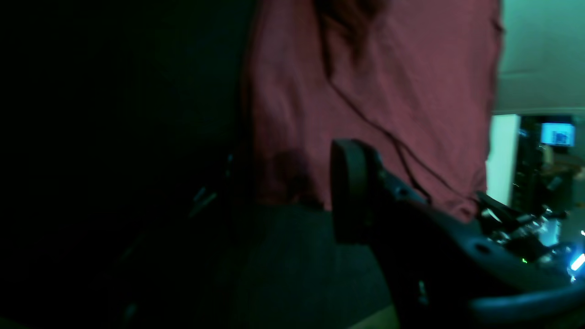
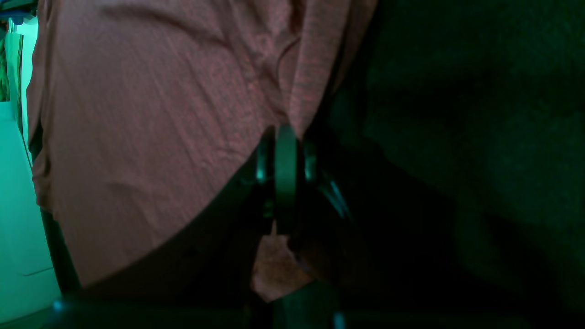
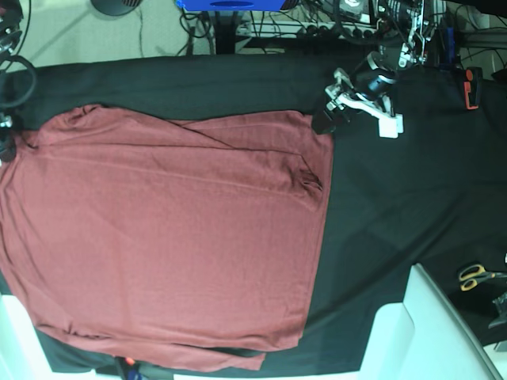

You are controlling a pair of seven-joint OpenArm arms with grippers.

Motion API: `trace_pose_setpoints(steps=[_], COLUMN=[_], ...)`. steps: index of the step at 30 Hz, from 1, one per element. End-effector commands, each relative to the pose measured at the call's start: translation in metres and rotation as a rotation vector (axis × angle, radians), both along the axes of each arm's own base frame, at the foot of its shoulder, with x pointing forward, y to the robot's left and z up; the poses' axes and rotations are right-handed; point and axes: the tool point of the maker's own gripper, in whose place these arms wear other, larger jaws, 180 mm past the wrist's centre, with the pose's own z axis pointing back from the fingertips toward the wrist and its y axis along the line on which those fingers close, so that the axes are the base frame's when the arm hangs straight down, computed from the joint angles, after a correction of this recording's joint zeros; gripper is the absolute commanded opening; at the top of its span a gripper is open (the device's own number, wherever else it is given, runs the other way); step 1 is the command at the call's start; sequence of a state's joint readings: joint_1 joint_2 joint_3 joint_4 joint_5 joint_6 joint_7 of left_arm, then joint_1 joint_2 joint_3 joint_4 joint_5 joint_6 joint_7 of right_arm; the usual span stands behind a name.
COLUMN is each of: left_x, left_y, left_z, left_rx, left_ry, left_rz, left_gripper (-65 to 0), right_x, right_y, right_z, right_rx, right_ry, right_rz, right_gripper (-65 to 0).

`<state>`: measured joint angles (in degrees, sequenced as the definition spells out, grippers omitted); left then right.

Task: Fold the T-shirt properly
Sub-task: 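Grasp the shirt corner with the left gripper and pull it outward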

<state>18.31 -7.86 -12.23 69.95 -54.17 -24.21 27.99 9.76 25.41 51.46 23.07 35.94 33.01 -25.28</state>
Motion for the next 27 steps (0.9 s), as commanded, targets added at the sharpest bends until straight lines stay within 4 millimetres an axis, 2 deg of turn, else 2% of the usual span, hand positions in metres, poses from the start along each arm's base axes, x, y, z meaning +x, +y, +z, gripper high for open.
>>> trace_pose_setpoints(steps=[1,4,9,10,13,17,23,27], left_x=[0.0,-0.001,0.0,0.0,0.0,-0.002,-0.006,-0.01], left_y=[-0.001,-0.006,-0.004,-0.004,-0.004,0.0,-0.003,0.015], left_z=[-0.004,-0.01,-0.011,-0.01,-0.011,-0.009,0.011,0.024], left_rx=[0.008,-0.001,-0.001,-0.003,-0.004,0.004,0.025,0.052], left_ry=[0.017,0.034,0.033,0.033,0.034,0.037,0.008,0.012], left_rz=[-0.014,-0.023,-0.014,-0.012,-0.013,-0.013,-0.088,-0.08], left_gripper=[-37.5,-37.8,-39.7,-42.6,-65.0,-65.0,-65.0,-65.0], right_x=[0.009,0.009,0.009,0.009,0.009,0.009,0.003,0.001], right_y=[-0.016,-0.016,-0.016,-0.016,-0.016,-0.016,-0.022,-0.016], right_z=[0.015,0.015,0.015,0.015,0.015,0.016,0.024,0.033], right_rx=[-0.033,-0.033,-0.033,-0.033,-0.033,-0.033,-0.067,-0.095], right_ry=[-0.035,-0.035,-0.035,-0.035,-0.035,-0.037,-0.028,-0.009], right_rz=[-0.007,-0.007,-0.007,-0.007,-0.007,-0.006,0.026,0.1], right_gripper=[-64.8,-64.8,-64.8,-64.8,-65.0,-65.0,-65.0,-65.0])
